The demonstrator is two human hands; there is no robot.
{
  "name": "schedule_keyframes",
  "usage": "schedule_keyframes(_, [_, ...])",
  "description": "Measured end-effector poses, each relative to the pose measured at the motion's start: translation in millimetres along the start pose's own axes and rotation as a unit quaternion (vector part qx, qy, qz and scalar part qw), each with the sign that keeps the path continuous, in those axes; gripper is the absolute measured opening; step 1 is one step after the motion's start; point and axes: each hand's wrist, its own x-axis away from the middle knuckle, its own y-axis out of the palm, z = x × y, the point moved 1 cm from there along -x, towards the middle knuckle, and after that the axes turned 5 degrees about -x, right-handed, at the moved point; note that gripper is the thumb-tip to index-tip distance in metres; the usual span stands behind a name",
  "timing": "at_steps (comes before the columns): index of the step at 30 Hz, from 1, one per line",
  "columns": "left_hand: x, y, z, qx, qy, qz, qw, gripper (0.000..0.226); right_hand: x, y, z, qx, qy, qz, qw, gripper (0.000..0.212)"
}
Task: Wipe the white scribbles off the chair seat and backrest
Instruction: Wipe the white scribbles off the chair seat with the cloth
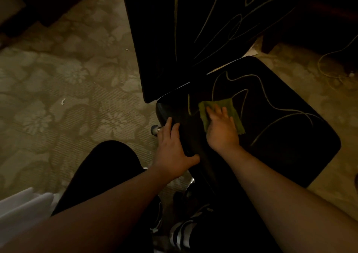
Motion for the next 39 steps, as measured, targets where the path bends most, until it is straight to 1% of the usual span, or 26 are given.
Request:
schedule_keyframes(2, [-2, 0, 0, -0.002, -0.003, -0.004, 1.0, 0.124, 1, 5, -12, 0.005, -0.027, -0.018, 0.999, 0.074])
schedule_keyframes(4, [-4, 1, 1, 0.002, -0.001, 0.0, 1.0, 0.127, 6, 13, -26, -0.002, -0.106, -0.06, 0.993, 0.077])
schedule_keyframes(6, [-6, 2, 1, 0.01, 0.004, 0.011, 1.0, 0.129, 9, 18, -33, -0.002, -0.17, -0.099, 0.98, 0.075])
schedule_keyframes(8, [-7, 2, 1, 0.009, 0.007, 0.016, 1.0, 0.128, 4, 15, -33, -0.01, -0.187, -0.108, 0.976, 0.069])
schedule_keyframes(10, [-7, 3, 0, 0.006, 0.005, 0.012, 1.0, 0.126, -5, 12, -29, -0.016, -0.162, -0.075, 0.984, 0.067])
schedule_keyframes(13, [-7, 4, -1, 0.006, 0.005, 0.006, 1.0, 0.125, -26, 11, -21, -0.023, -0.055, 0.001, 0.998, 0.066])
schedule_keyframes(15, [-8, 3, -1, 0.011, 0.007, 0.003, 1.0, 0.125, -36, 12, -26, 0.0, -0.014, 0.026, 1.0, 0.068])
schedule_keyframes(17, [-10, 2, -2, 0.013, 0.005, -0.001, 1.0, 0.126, -38, 14, -38, 0.003, -0.032, 0.014, 0.999, 0.068])
schedule_keyframes(18, [-11, 3, -2, 0.011, 0.004, -0.002, 1.0, 0.126, -36, 16, -46, -0.013, -0.07, -0.012, 0.997, 0.066])
schedule_keyframes(20, [-12, 5, -2, -0.002, 0.01, 0.011, 1.0, 0.126, -31, 16, -61, -0.045, -0.168, -0.082, 0.981, 0.058])
schedule_keyframes(21, [-13, 6, -1, -0.015, 0.017, 0.019, 1.0, 0.126, -29, 16, -64, -0.047, -0.202, -0.107, 0.972, 0.055])
schedule_keyframes(22, [-14, 7, -1, -0.026, 0.024, 0.024, 0.999, 0.126, -31, 14, -66, -0.044, -0.22, -0.116, 0.968, 0.053])
schedule_keyframes(23, [-14, 6, -1, -0.025, 0.025, 0.024, 0.999, 0.126, -35, 13, -65, -0.036, -0.22, -0.113, 0.968, 0.054])
schedule_keyframes(25, [-14, 6, -2, -0.01, 0.016, 0.011, 1.0, 0.127, -47, 14, -58, -0.014, -0.186, -0.081, 0.979, 0.059])
schedule_keyframes(28, [-14, 5, -3, -0.005, 0.014, 0.0, 1.0, 0.129, -66, 13, -41, 0.006, -0.076, -0.004, 0.997, 0.067])
schedule_keyframes(30, [-15, 4, -2, -0.005, 0.012, -0.001, 1.0, 0.13, -71, 12, -40, 0.021, -0.029, 0.012, 0.999, 0.068])
schedule_keyframes(31, [-18, 4, -3, -0.004, 0.008, -0.005, 1.0, 0.13, -70, 12, -45, 0.023, -0.031, 0.002, 0.999, 0.069])
schedule_keyframes(32, [-21, 5, -3, -0.003, 0.005, -0.009, 1.0, 0.131, -66, 12, -52, 0.014, -0.053, -0.021, 0.998, 0.068])
schedule_keyframes(35, [-29, 8, -7, -0.012, 0.008, -0.015, 1.0, 0.134, -46, 15, -67, -0.027, -0.159, -0.107, 0.981, 0.059])
schedule_keyframes(36, [-30, 8, -8, -0.017, 0.011, -0.017, 1.0, 0.135, -42, 14, -64, -0.032, -0.169, -0.11, 0.979, 0.058])
schedule_keyframes(37, [-30, 7, -7, -0.015, 0.011, -0.02, 1.0, 0.135, -40, 13, -57, -0.036, -0.162, -0.094, 0.982, 0.059])
schedule_keyframes(39, [-29, 4, -7, -0.006, 0.006, -0.026, 1.0, 0.133, -42, 9, -39, -0.038, -0.121, -0.043, 0.991, 0.063])
